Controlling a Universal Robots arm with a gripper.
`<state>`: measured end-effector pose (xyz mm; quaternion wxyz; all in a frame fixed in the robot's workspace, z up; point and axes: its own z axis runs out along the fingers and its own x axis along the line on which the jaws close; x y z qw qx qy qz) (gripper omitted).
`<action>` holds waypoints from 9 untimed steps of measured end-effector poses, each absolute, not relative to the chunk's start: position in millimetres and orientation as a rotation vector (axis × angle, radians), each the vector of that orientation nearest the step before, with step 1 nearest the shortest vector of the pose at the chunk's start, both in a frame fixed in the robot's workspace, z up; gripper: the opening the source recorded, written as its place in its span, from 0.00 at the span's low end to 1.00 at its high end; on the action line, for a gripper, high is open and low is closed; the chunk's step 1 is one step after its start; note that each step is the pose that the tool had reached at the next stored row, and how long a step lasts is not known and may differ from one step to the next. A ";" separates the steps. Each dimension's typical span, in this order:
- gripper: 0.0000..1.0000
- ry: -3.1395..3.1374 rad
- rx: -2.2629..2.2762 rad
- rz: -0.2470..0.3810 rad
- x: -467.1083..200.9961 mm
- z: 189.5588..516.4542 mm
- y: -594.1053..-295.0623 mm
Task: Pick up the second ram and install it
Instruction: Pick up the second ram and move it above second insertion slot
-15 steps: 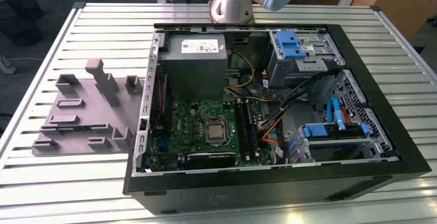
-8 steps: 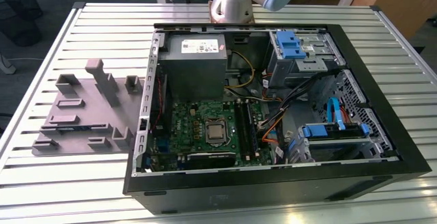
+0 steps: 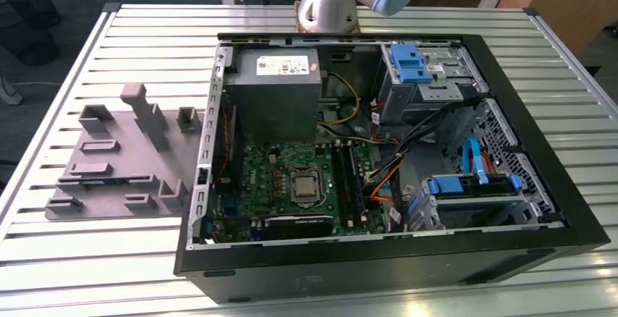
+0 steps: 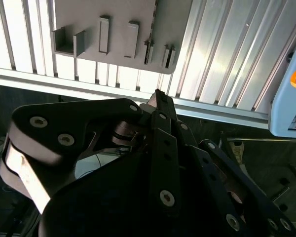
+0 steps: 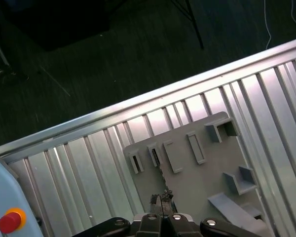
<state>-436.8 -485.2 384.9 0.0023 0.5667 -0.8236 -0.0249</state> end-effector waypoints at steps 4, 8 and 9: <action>0.11 -2.532 1.847 -0.078 -436.7 384.1 -485.2; 0.11 -2.468 1.930 -0.077 -436.6 382.6 -485.2; 0.11 -2.464 1.934 -0.077 -436.5 382.0 -485.2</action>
